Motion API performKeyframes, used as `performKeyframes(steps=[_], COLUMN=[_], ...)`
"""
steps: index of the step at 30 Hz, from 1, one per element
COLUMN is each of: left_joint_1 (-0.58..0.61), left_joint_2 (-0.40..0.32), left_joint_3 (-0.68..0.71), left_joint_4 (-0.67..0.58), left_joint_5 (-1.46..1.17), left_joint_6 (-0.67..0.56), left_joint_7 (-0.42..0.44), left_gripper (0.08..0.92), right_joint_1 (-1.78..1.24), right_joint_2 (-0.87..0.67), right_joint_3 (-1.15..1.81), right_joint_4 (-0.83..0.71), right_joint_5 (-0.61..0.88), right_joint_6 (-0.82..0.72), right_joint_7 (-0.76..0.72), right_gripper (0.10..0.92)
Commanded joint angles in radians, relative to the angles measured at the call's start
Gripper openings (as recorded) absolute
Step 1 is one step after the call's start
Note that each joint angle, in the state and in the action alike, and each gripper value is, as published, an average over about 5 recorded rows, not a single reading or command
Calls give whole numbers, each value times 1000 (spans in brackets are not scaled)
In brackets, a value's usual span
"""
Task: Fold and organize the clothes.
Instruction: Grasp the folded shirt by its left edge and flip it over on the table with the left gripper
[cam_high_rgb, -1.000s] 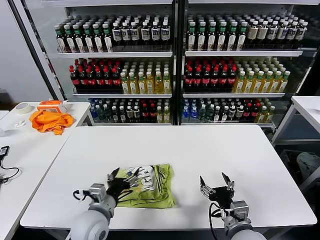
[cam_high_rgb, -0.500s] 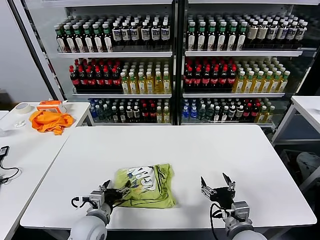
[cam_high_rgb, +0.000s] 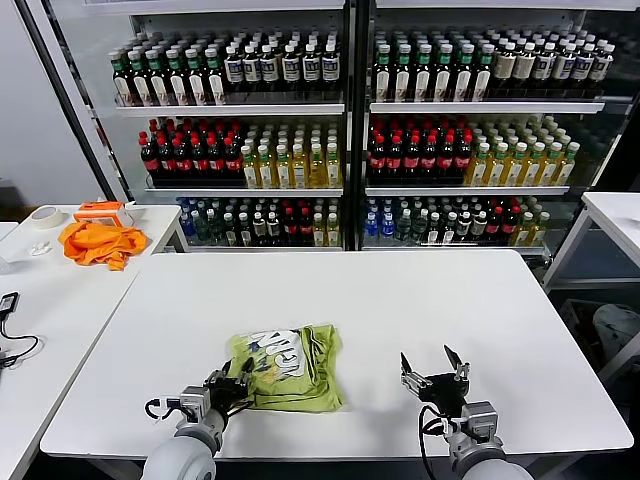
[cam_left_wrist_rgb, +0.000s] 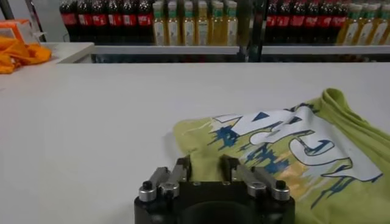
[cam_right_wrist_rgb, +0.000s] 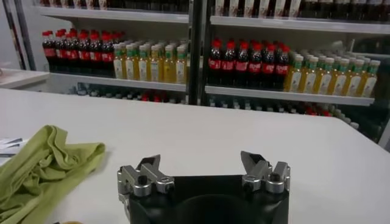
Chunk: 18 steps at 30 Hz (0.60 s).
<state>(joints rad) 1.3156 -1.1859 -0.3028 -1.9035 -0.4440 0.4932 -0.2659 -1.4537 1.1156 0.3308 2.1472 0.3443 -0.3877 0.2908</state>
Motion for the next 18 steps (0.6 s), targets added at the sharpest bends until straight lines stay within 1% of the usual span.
performKeyframes(steps=[1, 5, 8, 13, 14, 16, 18], left_joint_1=[-19, -15, 30, 169, 196, 230, 224], left_joint_2=[61, 184, 297, 520, 553, 602, 604], left_joint_3=[-56, -181, -323, -625, -678, -756, -752], left_joint_4=[-21, -104, -152, -139, -131, -129, -160], left_joint_5=[79, 67, 63, 73, 72, 59, 29], left_joint_6=[-19, 28, 69, 83, 84, 84, 85], left_joint_7=[-12, 18, 83, 199, 223, 259, 264], left_gripper=[281, 169, 112, 103, 103, 103, 103], right_joint_1=[0, 2, 4, 18, 20, 24, 26], right_joint_2=[-3, -5, -5, -1, 0, 2, 6], right_joint_3=[2, 4, 4, -4, -5, -7, -10], right_joint_4=[0, 2, 1, -2, -2, -2, -3], right_joint_5=[0, 0, 0, 1, 1, 1, 0], right_joint_6=[1, 3, 3, 2, 2, 2, 1], right_joint_7=[-1, -2, -3, -3, -3, -3, -3], right_gripper=[823, 823, 823, 823, 823, 823, 823])
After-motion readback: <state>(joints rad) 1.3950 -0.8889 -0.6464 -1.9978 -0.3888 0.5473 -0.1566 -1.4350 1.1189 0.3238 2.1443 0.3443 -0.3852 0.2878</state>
